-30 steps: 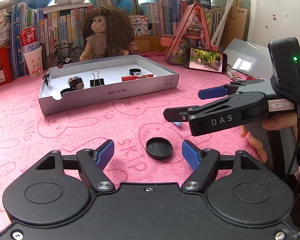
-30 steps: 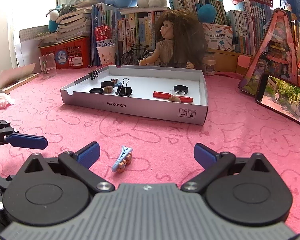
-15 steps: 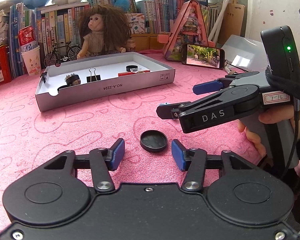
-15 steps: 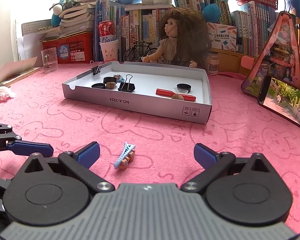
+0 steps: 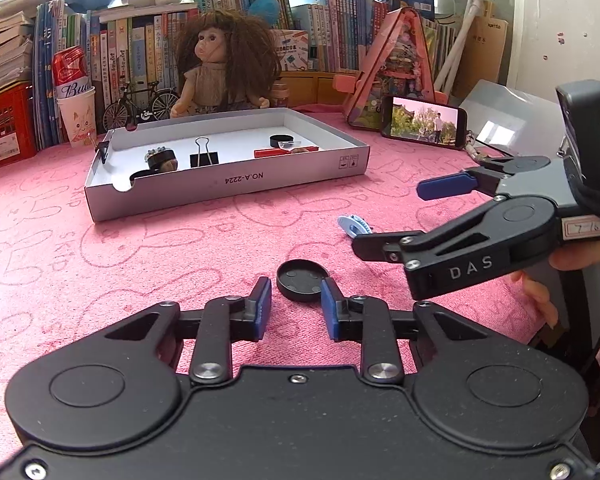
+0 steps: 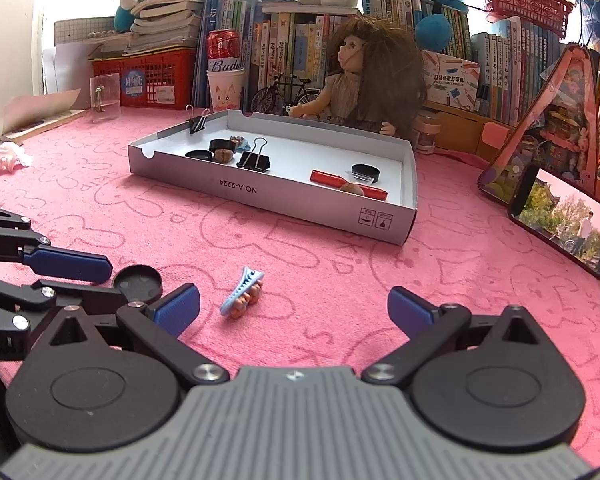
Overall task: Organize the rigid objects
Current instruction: 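Lower the left tool onto the black lid on the table and close it, then close the right tool on the blue beaded hair clip while the left tool holds the lid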
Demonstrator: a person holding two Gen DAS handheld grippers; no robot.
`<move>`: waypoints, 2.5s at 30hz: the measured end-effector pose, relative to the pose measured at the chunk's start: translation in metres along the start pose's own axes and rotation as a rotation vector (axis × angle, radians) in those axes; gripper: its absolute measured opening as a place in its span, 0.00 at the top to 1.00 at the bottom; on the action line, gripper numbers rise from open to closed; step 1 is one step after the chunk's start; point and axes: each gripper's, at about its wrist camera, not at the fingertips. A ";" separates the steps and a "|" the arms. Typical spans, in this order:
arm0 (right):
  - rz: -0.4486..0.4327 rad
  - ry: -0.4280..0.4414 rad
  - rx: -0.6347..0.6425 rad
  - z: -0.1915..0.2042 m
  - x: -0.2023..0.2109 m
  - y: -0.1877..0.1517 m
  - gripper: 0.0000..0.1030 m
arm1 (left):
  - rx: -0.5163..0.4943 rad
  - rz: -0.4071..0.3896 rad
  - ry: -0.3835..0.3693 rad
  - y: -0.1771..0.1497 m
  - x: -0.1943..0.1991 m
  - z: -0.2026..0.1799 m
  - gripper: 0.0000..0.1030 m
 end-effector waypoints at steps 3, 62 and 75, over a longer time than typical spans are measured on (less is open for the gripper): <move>0.007 -0.025 0.004 -0.004 0.001 -0.001 0.00 | 0.011 0.001 0.003 0.001 -0.001 0.003 0.76; -0.054 -0.105 -0.248 0.030 -0.001 0.006 0.27 | 0.092 -0.053 0.193 0.014 -0.022 0.022 0.71; -0.052 -0.172 -0.277 0.038 -0.010 0.005 0.55 | 0.101 -0.061 0.196 0.016 -0.019 0.023 0.71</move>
Point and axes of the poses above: each gripper's, at about its wrist camera, not at the fingertips, and x roughly against the way its jaws point, z to its left, y to its top, and after that the axes turned 8 degrees about y, right-handed
